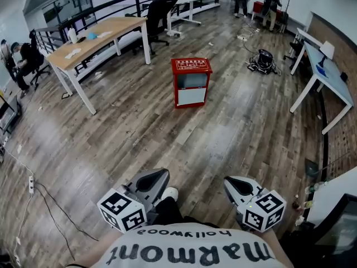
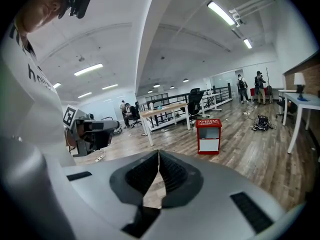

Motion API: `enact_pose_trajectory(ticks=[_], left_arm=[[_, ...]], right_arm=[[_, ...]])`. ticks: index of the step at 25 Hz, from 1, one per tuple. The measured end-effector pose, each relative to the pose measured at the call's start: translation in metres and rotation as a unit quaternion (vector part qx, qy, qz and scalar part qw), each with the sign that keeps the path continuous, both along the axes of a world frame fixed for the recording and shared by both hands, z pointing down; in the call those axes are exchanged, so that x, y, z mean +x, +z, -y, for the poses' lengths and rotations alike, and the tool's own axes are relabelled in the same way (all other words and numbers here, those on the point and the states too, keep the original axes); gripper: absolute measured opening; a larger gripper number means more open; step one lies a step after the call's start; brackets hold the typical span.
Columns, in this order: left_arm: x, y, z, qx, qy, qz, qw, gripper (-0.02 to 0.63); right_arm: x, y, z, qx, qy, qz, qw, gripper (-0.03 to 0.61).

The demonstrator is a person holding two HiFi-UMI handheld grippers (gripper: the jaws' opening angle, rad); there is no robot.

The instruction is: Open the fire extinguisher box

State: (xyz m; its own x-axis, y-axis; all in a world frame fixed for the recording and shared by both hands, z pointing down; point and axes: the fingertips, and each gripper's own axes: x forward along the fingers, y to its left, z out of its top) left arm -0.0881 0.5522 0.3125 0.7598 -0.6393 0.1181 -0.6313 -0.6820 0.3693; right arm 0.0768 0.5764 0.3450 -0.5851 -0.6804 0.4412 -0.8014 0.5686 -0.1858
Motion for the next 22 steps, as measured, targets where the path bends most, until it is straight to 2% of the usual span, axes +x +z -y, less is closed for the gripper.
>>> enact_pose_trajectory(ticks=[12,22], left_arm=[[-0.013,0.004,0.118,-0.024,0.036,0.020,0.9989,0.006],[-0.018,0.010,0.194,-0.038,0.069,0.024,0.9966,0.006]], right_arm=[[-0.006,0.004,0.103,-0.023,0.036,-0.003,0.999,0.011],[-0.028,0.002,0.182,-0.029,0.034,-0.016,0.999,0.011]])
